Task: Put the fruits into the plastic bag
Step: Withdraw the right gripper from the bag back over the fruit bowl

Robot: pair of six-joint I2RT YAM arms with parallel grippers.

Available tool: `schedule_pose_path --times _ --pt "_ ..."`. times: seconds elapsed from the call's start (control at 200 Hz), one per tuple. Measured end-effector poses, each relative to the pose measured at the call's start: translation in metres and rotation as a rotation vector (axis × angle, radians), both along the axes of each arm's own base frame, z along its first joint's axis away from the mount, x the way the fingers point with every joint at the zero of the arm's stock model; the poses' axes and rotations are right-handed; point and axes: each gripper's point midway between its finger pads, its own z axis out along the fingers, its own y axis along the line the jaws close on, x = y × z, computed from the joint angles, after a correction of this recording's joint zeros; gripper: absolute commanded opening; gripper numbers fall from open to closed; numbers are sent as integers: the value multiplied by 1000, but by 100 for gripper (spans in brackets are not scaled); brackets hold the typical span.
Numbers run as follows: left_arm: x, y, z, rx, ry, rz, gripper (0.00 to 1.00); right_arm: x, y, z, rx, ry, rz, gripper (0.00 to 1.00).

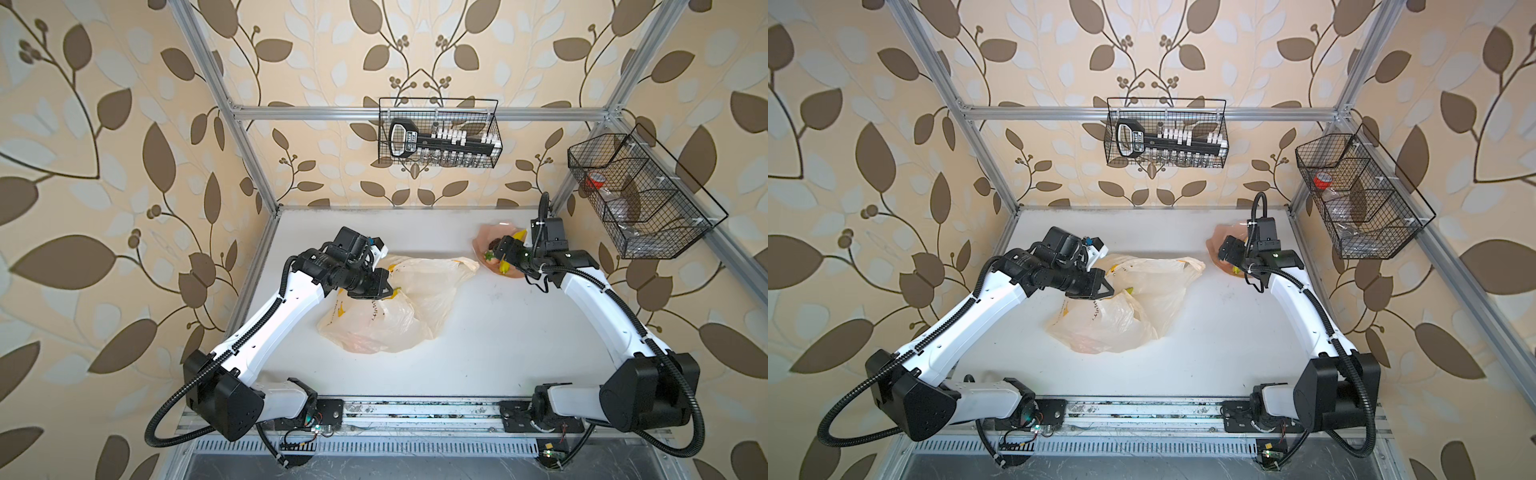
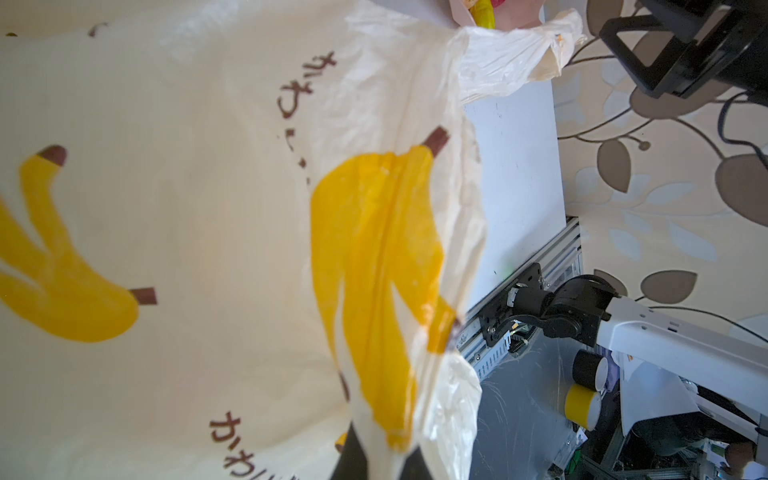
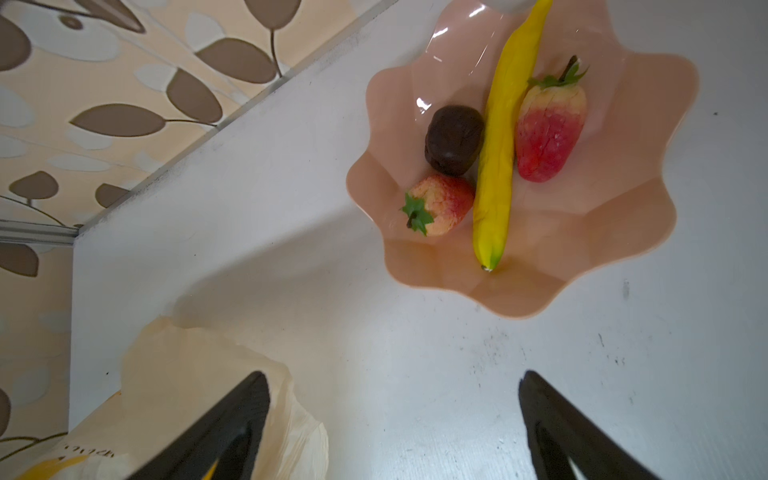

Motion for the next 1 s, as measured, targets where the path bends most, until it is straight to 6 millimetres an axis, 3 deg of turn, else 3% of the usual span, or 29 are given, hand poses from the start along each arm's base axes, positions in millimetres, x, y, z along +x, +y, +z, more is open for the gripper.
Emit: schedule_pose_path --times 0.28,0.59,1.0 --pt "-2 1 3 -4 -8 1 0 22 -40 -7 -99 30 -83 91" --pt "-2 1 3 -4 -8 1 0 43 -71 -58 -168 167 -135 88" --pt "-2 1 2 -3 -5 1 0 68 -99 -101 -222 261 -184 80"
